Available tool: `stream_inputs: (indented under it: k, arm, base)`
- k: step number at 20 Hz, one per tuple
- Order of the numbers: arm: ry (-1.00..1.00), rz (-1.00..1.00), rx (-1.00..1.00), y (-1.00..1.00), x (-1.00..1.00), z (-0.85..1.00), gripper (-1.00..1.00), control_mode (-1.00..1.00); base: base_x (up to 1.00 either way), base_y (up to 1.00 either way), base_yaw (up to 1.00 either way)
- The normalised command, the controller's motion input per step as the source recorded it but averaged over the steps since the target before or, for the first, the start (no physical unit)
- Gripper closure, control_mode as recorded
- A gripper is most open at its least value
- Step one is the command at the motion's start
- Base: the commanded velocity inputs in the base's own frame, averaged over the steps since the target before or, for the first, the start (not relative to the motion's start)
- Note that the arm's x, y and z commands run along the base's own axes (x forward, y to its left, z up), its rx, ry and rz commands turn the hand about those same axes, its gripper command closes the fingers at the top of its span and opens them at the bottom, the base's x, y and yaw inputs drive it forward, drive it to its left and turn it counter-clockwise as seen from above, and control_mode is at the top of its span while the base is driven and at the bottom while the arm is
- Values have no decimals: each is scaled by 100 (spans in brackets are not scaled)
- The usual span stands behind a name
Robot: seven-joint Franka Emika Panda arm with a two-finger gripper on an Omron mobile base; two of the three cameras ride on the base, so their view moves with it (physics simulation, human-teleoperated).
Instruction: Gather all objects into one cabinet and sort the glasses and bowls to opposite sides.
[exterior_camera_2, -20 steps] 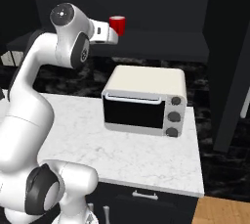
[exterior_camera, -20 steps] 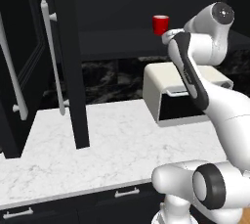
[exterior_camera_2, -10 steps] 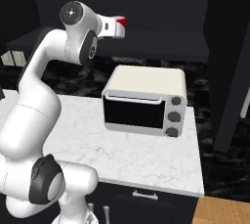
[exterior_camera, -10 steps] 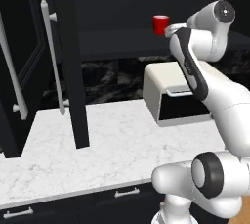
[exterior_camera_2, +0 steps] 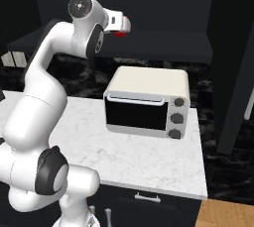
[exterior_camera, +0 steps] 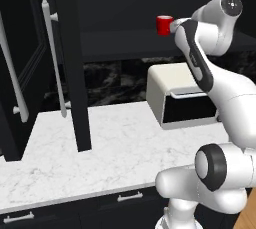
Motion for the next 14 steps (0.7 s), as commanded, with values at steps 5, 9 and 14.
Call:
stream_inputs:
  k: [5, 9, 14]
  arm:
    - [-17, 9, 0, 7, 21, -11, -100, -100]
    - [-13, 6, 0, 0, 10, -3, -100, -100]
    - [-1, 2, 0, 0, 12, 0, -100, -100]
  base:
    - [0, 0, 0]
    - [0, 0, 0]
    - [0, 0, 0]
